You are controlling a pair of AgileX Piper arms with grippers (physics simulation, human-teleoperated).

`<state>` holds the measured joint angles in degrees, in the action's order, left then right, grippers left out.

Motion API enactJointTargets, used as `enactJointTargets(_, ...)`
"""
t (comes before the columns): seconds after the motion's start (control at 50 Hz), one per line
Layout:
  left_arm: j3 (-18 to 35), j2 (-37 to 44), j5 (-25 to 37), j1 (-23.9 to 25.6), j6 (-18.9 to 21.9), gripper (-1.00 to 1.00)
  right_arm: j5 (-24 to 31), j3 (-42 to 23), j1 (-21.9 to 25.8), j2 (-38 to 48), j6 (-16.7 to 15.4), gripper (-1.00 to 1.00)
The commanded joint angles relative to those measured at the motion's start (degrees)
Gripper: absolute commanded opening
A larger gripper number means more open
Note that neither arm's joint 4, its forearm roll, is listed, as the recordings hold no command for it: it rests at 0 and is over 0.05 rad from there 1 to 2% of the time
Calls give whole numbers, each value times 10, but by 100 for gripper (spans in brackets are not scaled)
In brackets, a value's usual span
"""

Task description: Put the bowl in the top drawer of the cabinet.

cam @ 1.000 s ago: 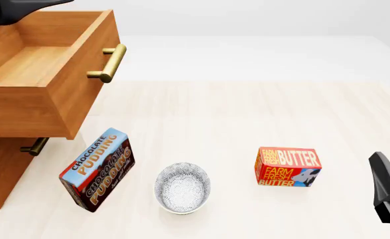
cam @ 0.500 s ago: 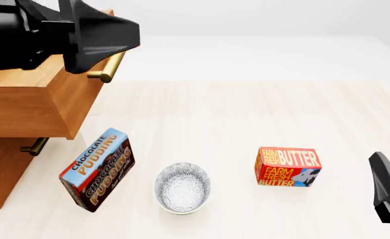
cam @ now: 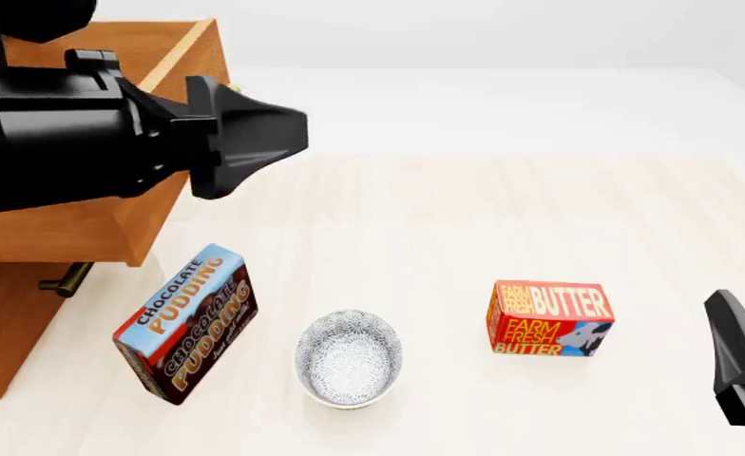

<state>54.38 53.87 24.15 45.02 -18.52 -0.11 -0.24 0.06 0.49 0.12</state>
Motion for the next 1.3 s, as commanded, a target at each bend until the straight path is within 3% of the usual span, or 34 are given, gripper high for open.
enactJointTargets(0.02, -32, 5, -23, -7, -22, 100, 0, 0, 0, 0, 0, 100)
enactJointTargets(0.84, -152, 79, -134, -53, -94, 100, 0, 0, 0, 0, 0, 100)
enactJointTargets(1.3, -178, 125, -173, -32, -116, 100, 0, 0, 0, 0, 0, 100)
